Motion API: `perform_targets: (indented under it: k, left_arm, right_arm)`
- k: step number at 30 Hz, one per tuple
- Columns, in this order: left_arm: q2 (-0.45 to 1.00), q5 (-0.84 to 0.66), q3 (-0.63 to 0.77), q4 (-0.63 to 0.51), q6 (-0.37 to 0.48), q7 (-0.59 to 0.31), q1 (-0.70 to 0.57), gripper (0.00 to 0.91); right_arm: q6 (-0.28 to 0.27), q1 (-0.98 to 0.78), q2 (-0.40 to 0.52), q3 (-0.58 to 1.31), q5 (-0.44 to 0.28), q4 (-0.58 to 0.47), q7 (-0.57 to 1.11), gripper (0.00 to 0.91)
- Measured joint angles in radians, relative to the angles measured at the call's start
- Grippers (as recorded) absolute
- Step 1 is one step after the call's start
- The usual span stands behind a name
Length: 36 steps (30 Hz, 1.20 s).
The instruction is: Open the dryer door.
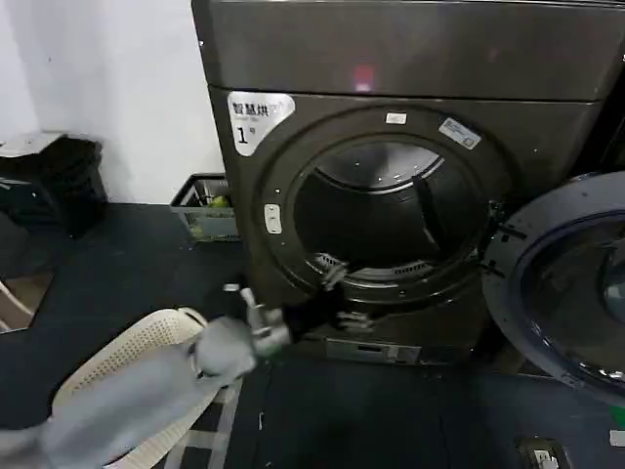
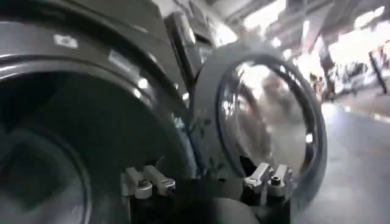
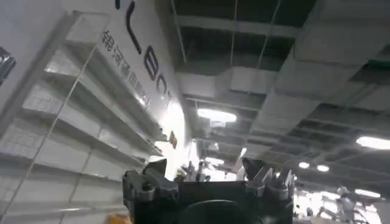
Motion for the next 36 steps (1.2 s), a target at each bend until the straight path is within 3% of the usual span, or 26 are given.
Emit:
perform_targets:
  k: [16,24,36]
  left_arm:
    - [0.462,-0.137,-0.051,-0.189,0.181,0.081,0.063,0.907]
    - [0.672,-0.105,-0.160,-0.187,0.274,0.095,0.181,0.907]
    - [0.868,-0.031,-0.332,-0.167,0.427,0.163,0.339,0.907]
  right_arm:
    - [0.023,0.030,-0.015,0.034,-0.045,-0.009,0.014,0.907]
    - [0.022,0.045,-0.029,0.041,-0.051,-0.018,0.014,0.907]
    - [0.026,0.065,-0.032,0.031,-0.052,-0.037,0.010,0.907]
